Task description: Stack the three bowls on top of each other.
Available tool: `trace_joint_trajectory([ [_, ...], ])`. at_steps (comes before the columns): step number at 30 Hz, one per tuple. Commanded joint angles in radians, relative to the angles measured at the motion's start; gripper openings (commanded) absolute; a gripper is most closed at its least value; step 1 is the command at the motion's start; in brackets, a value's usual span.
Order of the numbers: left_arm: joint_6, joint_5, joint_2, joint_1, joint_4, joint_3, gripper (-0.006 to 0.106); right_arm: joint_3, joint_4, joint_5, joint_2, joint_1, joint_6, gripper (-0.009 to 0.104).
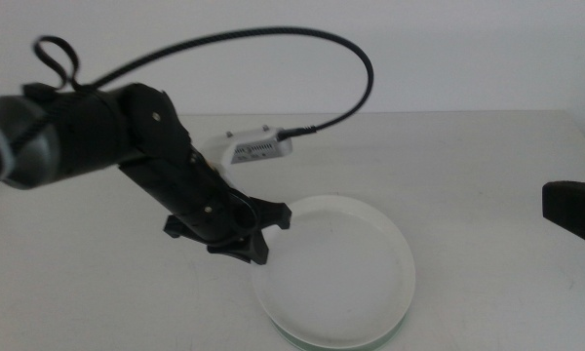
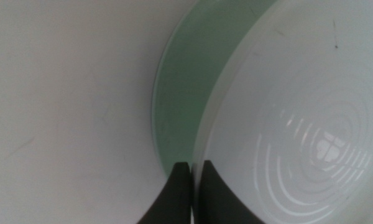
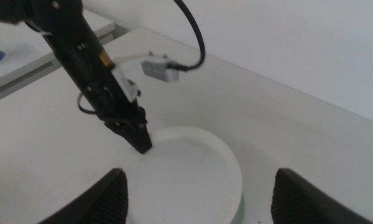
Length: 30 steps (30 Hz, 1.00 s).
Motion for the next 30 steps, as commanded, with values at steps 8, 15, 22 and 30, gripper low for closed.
trace_joint_trajectory([
  [8, 0.057, -0.070, 0.037, -0.011, -0.096, -0.030, 0.001, -0.023, 0.008, -0.060, 0.000, 0.000, -0.005, 0.059],
  [15, 0.062, -0.092, 0.045, -0.011, -0.090, -0.030, 0.027, -0.023, 0.008, -0.060, 0.000, 0.000, -0.005, 0.059],
  [22, 0.078, -0.078, 0.030, -0.009, -0.082, -0.030, 0.093, -0.023, 0.008, -0.060, 0.000, 0.000, -0.005, 0.059],
  [30, 0.122, -0.083, -0.107, 0.022, -0.041, -0.030, 0.105, -0.023, 0.008, -0.060, 0.000, 0.000, -0.005, 0.059],
])
